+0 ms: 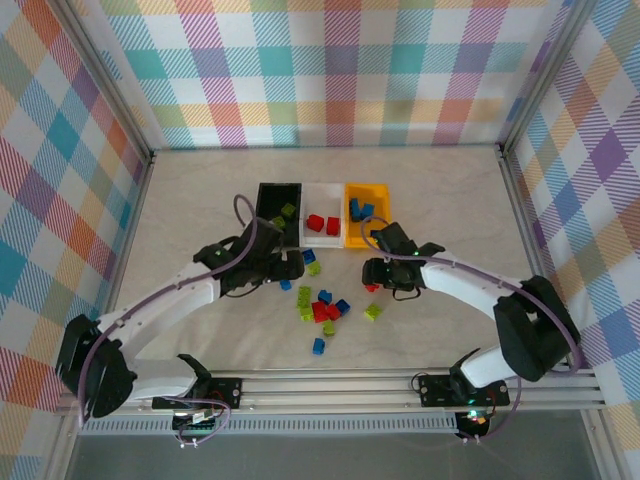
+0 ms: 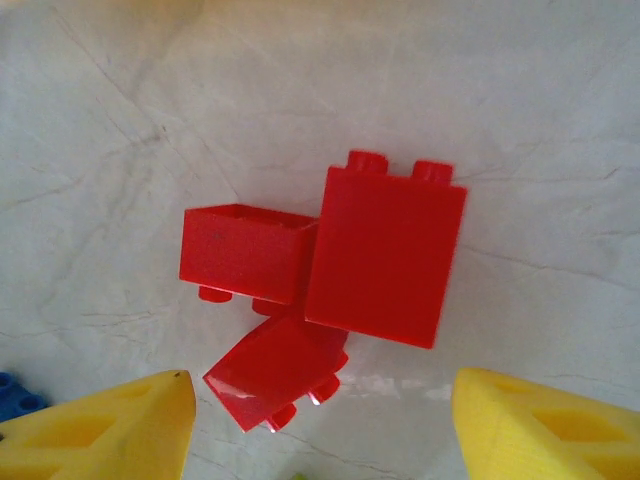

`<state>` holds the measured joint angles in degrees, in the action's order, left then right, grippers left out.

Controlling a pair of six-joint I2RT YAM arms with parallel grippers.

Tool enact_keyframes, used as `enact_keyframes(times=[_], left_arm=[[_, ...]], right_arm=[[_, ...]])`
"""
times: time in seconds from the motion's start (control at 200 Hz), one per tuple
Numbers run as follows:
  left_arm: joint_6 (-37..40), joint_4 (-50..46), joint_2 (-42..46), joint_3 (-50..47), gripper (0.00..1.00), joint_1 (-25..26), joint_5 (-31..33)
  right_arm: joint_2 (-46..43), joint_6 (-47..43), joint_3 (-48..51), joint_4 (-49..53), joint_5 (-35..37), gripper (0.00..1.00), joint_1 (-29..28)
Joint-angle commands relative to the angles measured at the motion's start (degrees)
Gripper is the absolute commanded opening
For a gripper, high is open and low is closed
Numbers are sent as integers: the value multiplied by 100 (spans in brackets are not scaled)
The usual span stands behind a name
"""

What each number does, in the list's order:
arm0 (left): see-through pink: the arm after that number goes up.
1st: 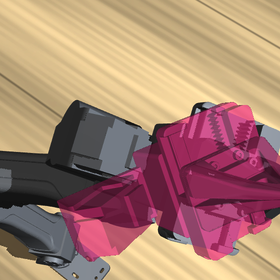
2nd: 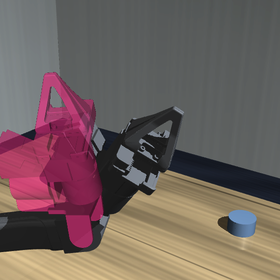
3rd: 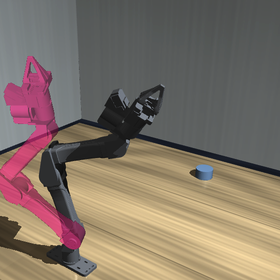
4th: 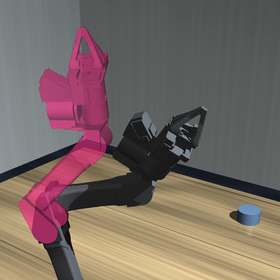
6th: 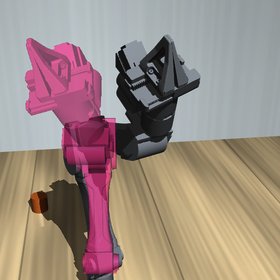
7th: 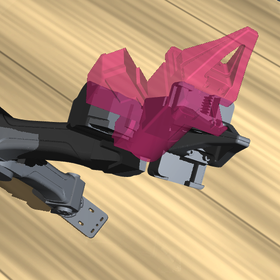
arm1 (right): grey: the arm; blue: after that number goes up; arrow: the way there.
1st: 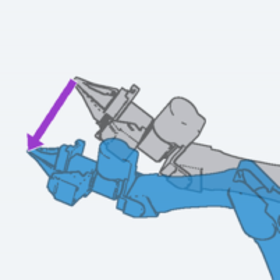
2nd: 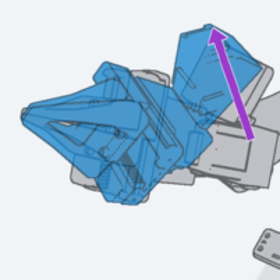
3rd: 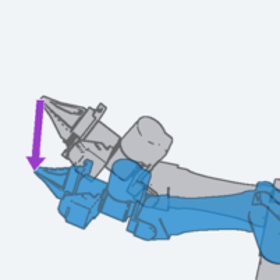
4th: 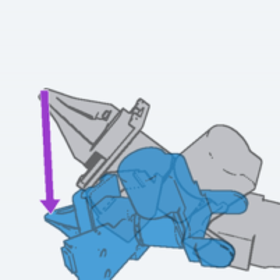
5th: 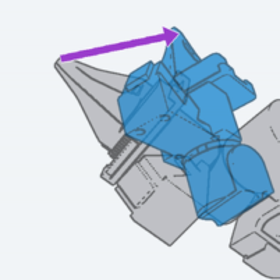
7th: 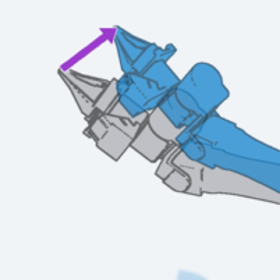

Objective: Sort the legos into containers by color

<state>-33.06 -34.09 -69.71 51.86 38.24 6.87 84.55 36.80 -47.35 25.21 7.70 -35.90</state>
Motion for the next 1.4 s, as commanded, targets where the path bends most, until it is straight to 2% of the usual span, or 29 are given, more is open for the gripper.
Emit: enact_keyframes(times=[0.0,0.205,0.385,0.675,0.835,0.945,1.02,1.115,1.395], left_arm=[[-273,358,289,-280,100,58,-53],[-329,407,439,-547,100,61,-37],[-346,462,511,-681,100,52,-44],[-339,498,531,-756,100,45,-72],[-323,445,555,-777,100,35,-45],[-315,426,623,-809,100,25,-61],[-322,394,693,-859,100,17,-57],[-333,368,789,-949,100,17,-47],[-377,192,904,-1019,100,8,-81]], right_arm=[[229,425,32,-271,219,68,-174],[567,870,-64,-351,583,63,-260],[703,1055,-90,-178,827,50,-259],[391,715,6,-247,747,35,-255],[-124,402,124,-175,546,31,-258],[-628,-136,77,-194,-75,31,-277],[-684,-493,-303,-33,-446,32,-277],[-352,-818,-1033,148,-580,31,-277],[1922,-1104,-3750,408,-213,32,-212]])
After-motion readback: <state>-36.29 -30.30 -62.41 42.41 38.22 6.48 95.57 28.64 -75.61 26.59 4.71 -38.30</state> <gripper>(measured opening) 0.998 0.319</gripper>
